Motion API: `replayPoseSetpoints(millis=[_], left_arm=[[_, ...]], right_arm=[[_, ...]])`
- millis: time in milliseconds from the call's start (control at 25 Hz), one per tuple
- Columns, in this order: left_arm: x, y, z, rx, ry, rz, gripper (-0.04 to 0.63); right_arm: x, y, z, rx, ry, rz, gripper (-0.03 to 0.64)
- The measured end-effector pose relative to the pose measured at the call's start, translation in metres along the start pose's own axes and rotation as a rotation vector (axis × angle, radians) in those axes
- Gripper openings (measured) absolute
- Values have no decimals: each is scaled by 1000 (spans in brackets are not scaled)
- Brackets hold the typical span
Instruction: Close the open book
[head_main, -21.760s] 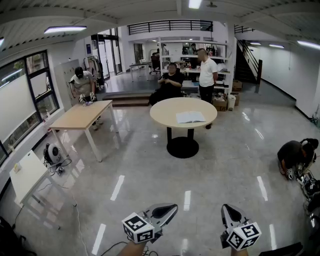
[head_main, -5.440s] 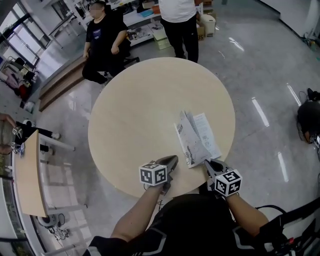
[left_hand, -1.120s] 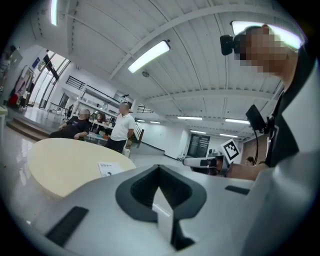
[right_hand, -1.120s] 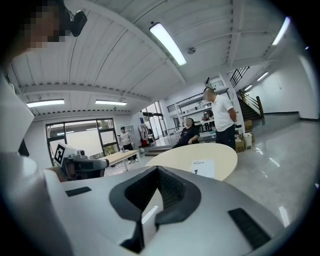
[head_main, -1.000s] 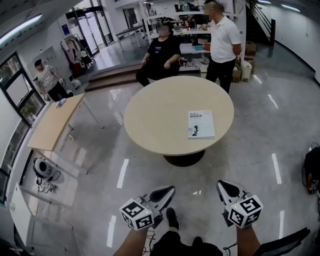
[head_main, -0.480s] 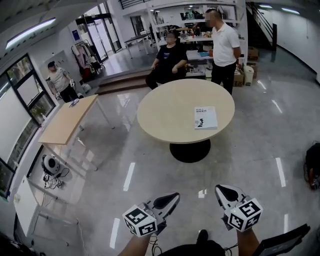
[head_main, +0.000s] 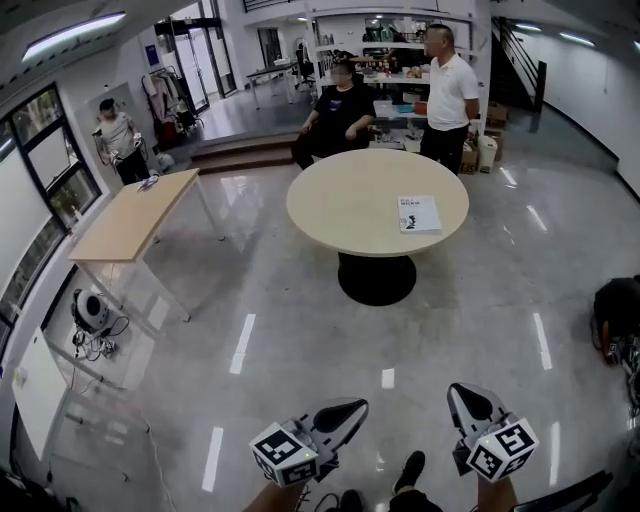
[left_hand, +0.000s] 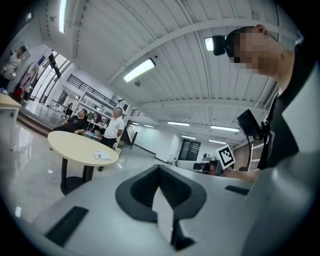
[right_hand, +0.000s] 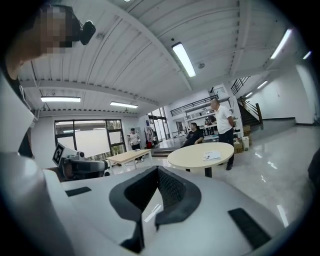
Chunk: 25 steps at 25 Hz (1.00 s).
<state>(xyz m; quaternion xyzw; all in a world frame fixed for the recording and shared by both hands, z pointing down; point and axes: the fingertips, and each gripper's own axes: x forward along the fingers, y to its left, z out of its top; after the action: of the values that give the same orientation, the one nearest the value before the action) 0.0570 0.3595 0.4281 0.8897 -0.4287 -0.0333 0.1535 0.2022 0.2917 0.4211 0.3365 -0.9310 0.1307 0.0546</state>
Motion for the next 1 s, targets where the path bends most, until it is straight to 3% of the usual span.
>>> replayPoseSetpoints(millis=[240, 440, 640, 800, 1000], left_arm=[[-40, -47, -6, -15, -1, 41, -8], [-53, -106, -8, 35, -21, 24, -6], [-55, -184, -22, 35, -49, 18, -6], [-55, -244, -41, 51, -17, 52, -6], [-68, -293, -54, 79, 15, 54, -6]], right_arm=[[-63, 44, -7, -29, -33, -5, -2], [-120, 60, -10, -49, -54, 6, -2], [-187, 71, -23, -34, -59, 45, -2], [-247, 74, -38, -84, -36, 55, -2], [-295, 80, -48, -48, -45, 57, -2]])
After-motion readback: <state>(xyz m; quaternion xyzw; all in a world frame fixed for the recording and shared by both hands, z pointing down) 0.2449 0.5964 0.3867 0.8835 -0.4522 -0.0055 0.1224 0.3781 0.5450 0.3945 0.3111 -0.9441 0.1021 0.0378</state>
